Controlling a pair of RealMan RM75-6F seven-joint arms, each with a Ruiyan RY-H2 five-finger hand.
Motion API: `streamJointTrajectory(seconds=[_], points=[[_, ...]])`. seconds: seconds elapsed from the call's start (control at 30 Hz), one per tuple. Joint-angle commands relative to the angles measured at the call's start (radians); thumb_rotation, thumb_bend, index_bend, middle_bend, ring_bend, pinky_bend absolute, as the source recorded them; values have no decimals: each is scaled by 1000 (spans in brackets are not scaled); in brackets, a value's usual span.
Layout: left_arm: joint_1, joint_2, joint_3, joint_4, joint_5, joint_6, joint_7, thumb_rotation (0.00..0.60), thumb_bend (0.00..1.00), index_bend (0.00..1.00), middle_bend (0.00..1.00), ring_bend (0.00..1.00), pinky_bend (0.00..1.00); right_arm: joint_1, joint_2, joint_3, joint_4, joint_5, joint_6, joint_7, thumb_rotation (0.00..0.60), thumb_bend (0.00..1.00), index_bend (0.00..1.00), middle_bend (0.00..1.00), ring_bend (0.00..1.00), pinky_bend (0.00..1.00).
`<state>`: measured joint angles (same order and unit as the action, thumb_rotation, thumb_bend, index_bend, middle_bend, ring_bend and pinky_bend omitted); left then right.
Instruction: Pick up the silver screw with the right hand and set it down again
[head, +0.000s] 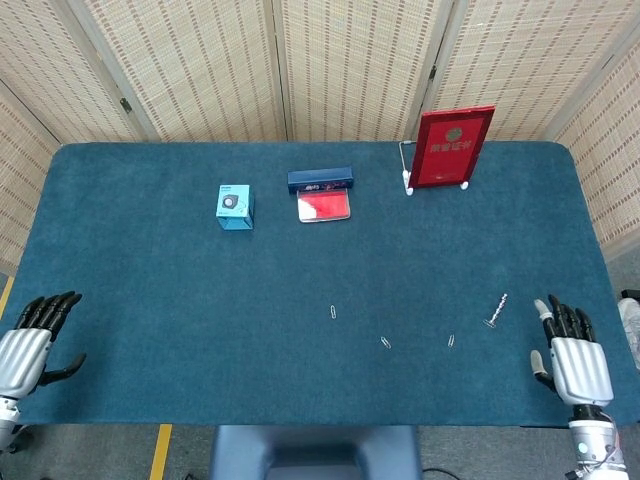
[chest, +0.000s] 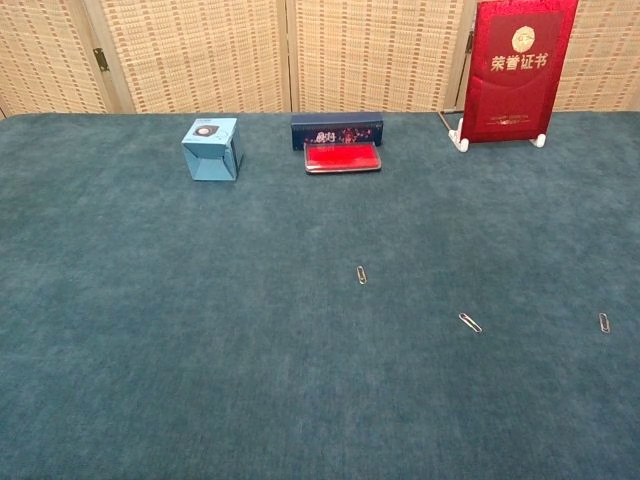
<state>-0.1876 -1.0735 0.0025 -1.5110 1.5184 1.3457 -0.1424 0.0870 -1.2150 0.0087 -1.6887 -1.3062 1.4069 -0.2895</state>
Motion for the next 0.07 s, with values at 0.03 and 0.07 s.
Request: streamJointTrajectory(seconds=[0.03, 0.07], points=[[6, -8, 2, -15, -1, 8, 30, 600, 358, 0, 104, 96, 51, 14, 7, -8, -1, -11, -32, 2, 600, 499, 0, 0, 0, 0], [9, -8, 3, -20, 0, 14, 35, 600, 358, 0, 104, 97, 51, 15, 5, -7, -1, -13, -30, -1, 600, 499, 0, 0, 0, 0]])
